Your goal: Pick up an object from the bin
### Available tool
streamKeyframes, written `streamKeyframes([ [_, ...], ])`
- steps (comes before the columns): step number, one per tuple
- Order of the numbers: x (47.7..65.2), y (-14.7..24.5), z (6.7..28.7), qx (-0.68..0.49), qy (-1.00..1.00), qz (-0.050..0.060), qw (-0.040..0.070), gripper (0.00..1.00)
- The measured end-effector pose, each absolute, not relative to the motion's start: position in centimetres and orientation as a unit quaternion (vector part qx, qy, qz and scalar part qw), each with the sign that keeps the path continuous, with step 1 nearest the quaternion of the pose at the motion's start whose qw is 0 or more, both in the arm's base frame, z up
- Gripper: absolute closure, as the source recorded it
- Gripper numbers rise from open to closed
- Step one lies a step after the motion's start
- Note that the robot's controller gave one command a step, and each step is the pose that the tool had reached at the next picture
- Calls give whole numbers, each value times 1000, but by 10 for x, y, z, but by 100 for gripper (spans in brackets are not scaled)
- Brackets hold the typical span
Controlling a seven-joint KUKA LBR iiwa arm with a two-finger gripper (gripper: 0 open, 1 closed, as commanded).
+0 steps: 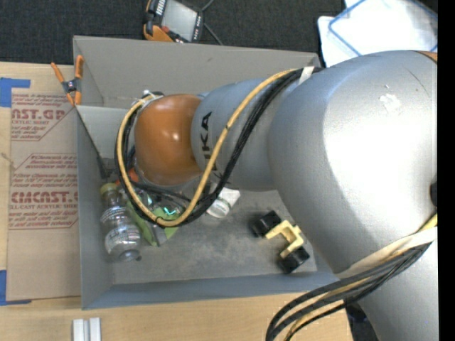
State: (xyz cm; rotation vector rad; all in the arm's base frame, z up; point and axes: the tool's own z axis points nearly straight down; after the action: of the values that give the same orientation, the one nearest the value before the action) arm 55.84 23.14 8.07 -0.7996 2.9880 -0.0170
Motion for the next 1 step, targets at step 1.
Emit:
streamKeyframes([
  [1, 558, 231, 81, -258, 966, -6, 22, 100],
])
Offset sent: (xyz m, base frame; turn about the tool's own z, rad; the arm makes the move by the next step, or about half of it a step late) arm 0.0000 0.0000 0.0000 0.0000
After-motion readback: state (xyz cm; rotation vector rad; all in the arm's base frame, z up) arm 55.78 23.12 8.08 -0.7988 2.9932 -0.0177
